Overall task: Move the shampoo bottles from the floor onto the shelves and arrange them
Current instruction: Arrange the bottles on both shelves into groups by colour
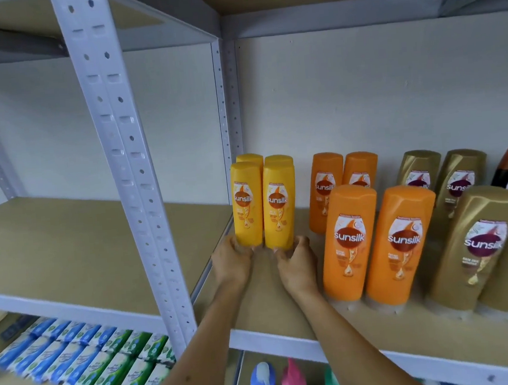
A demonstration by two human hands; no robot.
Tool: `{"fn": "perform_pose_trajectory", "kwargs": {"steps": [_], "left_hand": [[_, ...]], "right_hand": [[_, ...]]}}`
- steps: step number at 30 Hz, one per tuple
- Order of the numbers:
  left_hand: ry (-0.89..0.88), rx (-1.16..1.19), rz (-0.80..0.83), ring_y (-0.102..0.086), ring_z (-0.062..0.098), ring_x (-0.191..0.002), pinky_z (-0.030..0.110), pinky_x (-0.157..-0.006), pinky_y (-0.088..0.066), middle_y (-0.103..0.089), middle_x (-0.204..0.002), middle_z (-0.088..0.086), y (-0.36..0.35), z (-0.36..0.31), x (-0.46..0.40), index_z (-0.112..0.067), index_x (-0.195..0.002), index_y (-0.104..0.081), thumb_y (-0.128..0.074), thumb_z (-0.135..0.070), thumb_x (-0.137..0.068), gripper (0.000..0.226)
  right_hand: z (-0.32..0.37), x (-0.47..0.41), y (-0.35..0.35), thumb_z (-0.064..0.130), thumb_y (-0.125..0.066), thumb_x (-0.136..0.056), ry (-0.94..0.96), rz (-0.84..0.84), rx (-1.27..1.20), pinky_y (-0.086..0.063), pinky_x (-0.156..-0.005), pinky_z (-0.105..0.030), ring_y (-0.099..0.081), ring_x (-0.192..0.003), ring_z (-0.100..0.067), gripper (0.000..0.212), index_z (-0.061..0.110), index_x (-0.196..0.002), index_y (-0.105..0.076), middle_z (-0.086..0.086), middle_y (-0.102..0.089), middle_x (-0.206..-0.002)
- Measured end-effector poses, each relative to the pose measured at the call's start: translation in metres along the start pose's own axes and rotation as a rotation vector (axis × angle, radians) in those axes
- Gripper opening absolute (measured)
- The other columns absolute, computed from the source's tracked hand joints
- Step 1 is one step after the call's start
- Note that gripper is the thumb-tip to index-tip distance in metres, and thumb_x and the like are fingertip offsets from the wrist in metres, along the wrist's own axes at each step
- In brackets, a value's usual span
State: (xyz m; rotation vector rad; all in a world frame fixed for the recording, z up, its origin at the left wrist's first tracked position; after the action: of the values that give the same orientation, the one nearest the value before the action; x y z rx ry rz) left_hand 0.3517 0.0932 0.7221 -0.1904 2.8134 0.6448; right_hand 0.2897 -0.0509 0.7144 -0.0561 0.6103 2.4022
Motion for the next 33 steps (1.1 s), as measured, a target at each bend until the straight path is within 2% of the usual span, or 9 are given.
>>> {"fn": "perform_pose_trajectory", "kwargs": {"steps": [4,6,9,13,19,23,25,28,33], "left_hand": [[0.018,-0.032,-0.016,-0.046,0.005,-0.063,0.022,-0.052,-0.031,-0.052,-0.068,-0.009,0.01,-0.001,0.021,-0.017,-0.075,-0.052,-0.058,-0.016,-0.083,0.009],[0.02,-0.032,0.012,-0.053,0.01,-0.076,0.025,-0.066,-0.038,-0.059,-0.082,-0.007,0.013,0.001,0.032,-0.022,-0.087,-0.056,-0.057,-0.017,-0.084,0.006],[0.039,-0.022,0.087,-0.06,0.016,-0.101,0.031,-0.085,-0.049,-0.065,-0.11,-0.001,0.012,0.003,0.048,-0.018,-0.117,-0.06,-0.06,-0.018,-0.083,0.034],[0.063,0.071,0.123,-0.062,0.014,-0.103,0.029,-0.094,-0.048,-0.067,-0.111,0.002,0.013,0.0,0.074,-0.014,-0.122,-0.06,-0.064,-0.015,-0.083,0.039],[0.174,0.344,0.168,-0.066,0.017,-0.097,0.034,-0.091,-0.053,-0.07,-0.102,0.006,0.006,-0.012,0.111,-0.015,-0.11,-0.065,-0.067,-0.012,-0.084,0.027],[0.145,0.404,0.188,-0.066,0.014,-0.098,0.022,-0.084,-0.051,-0.07,-0.101,0.005,-0.013,-0.031,0.139,-0.011,-0.113,-0.063,-0.069,-0.008,-0.084,0.03],[0.136,0.398,0.188,-0.064,0.012,-0.099,0.017,-0.082,-0.049,-0.068,-0.109,0.004,-0.026,-0.04,0.149,-0.008,-0.12,-0.06,-0.071,-0.01,-0.083,0.039],[0.114,0.347,0.163,-0.061,0.016,-0.109,0.033,-0.096,-0.05,-0.063,-0.123,0.004,-0.043,-0.05,0.158,-0.009,-0.13,-0.053,-0.076,-0.018,-0.08,0.056],[0.027,0.298,0.144,-0.06,0.012,-0.11,0.039,-0.098,-0.049,-0.065,-0.12,-0.001,-0.061,-0.071,0.167,-0.015,-0.13,-0.053,-0.08,-0.02,-0.075,0.062]], "right_hand": [[0.003,0.023,0.006,0.023,-0.065,-0.088,0.061,0.019,0.058,-0.046,-0.085,-0.031,-0.059,-0.111,-0.031,0.039,0.01,-0.121,-0.048,-0.013,-0.063,-0.119],[0.005,0.037,0.01,0.024,-0.065,-0.089,0.083,0.044,0.069,-0.047,-0.092,-0.036,-0.057,-0.116,-0.032,0.046,0.009,-0.128,-0.046,-0.013,-0.061,-0.125],[0.007,0.059,0.018,0.024,-0.066,-0.088,0.132,0.087,0.021,-0.047,-0.097,-0.039,-0.057,-0.117,-0.028,0.048,0.008,-0.13,-0.048,-0.011,-0.062,-0.126],[0.001,0.085,0.033,0.023,-0.065,-0.087,0.157,0.165,-0.018,-0.05,-0.093,-0.042,-0.061,-0.108,-0.022,0.041,0.009,-0.124,-0.053,-0.008,-0.065,-0.118],[-0.016,0.107,0.08,0.016,-0.064,-0.088,0.153,0.209,-0.1,-0.048,-0.075,-0.009,-0.063,-0.09,-0.001,0.023,0.012,-0.111,-0.062,0.007,-0.066,-0.097],[-0.035,0.114,0.124,0.008,-0.061,-0.088,0.2,0.066,-0.068,-0.046,-0.073,-0.006,-0.062,-0.081,0.003,0.017,0.011,-0.104,-0.066,0.006,-0.069,-0.092],[-0.046,0.116,0.148,0.005,-0.058,-0.088,0.222,-0.102,-0.039,-0.053,-0.08,-0.021,-0.063,-0.084,-0.005,0.022,0.012,-0.108,-0.064,0.001,-0.068,-0.096],[-0.058,0.115,0.174,0.002,-0.057,-0.087,0.235,-0.29,0.04,-0.052,-0.088,-0.038,-0.058,-0.1,-0.016,0.036,0.01,-0.122,-0.056,-0.003,-0.057,-0.111],[-0.06,0.11,0.18,0.005,-0.06,-0.087,0.29,-0.348,0.101,-0.041,-0.104,-0.035,-0.044,-0.127,-0.023,0.061,0.011,-0.141,-0.034,-0.009,-0.038,-0.138]]}}
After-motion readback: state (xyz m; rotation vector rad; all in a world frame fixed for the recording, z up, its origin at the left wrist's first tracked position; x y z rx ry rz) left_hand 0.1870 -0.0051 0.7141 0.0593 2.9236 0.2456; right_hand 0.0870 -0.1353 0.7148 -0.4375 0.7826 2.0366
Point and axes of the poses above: each hand's wrist, its own x-axis away from the middle knuckle, its own y-axis out of the back of the hand, z = x × y, the point moved 4 cm from there along -x, towards the middle knuckle
